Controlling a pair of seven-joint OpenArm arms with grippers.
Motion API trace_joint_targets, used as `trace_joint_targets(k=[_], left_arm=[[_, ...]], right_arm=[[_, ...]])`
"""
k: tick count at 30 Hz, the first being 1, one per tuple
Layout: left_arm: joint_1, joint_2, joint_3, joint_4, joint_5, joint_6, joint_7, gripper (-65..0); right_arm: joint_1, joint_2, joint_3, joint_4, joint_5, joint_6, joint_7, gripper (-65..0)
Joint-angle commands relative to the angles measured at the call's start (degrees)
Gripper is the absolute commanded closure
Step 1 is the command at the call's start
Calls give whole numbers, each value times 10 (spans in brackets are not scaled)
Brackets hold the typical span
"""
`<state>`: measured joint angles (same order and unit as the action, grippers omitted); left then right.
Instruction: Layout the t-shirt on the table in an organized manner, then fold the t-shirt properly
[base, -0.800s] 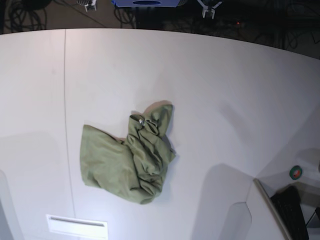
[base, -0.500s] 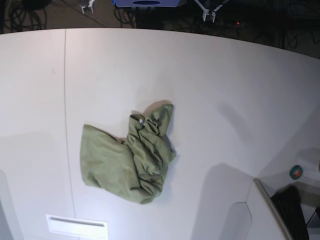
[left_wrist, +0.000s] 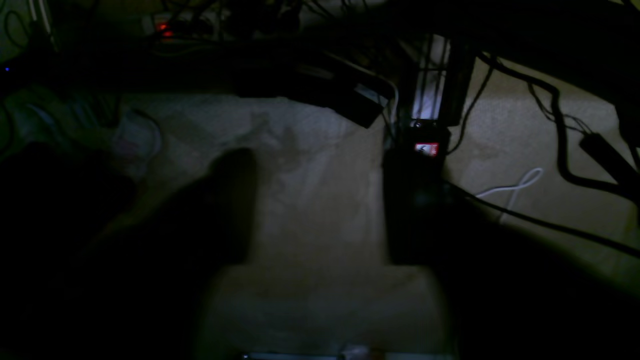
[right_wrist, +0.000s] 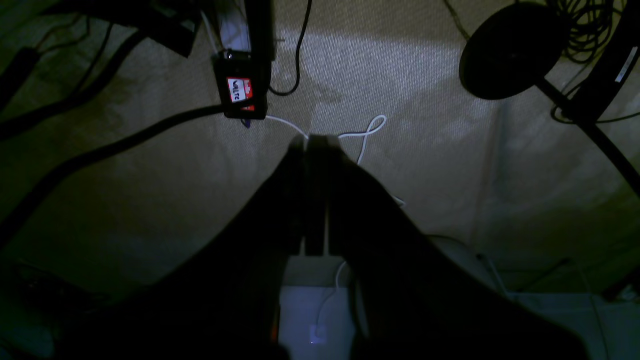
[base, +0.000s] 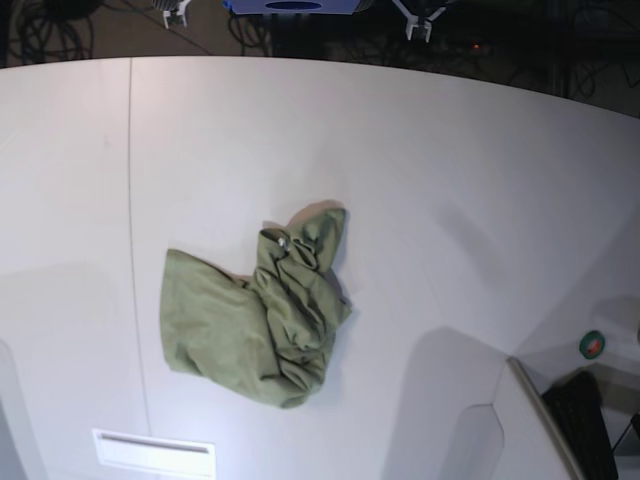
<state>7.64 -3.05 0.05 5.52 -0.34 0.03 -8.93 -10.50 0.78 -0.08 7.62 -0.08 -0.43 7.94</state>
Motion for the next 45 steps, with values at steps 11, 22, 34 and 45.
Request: trace_joint_targets(k=[11, 22, 34, 45], left_arm=[[5, -2, 1, 0, 6, 3, -3, 0], [56, -39, 3, 103, 7, -42, -25, 0], [267, -87, -5, 365, 0, -74, -27, 0], [453, -122, -44, 738, -90, -74, -28, 0]], right_arm=[[0, 1, 0, 1, -1, 0, 4, 0], [-87, 39, 4, 104, 2, -1, 3, 0], [-272, 39, 104, 364, 1, -1, -40, 0], [-421, 17, 130, 783, 1, -1, -148, 0]])
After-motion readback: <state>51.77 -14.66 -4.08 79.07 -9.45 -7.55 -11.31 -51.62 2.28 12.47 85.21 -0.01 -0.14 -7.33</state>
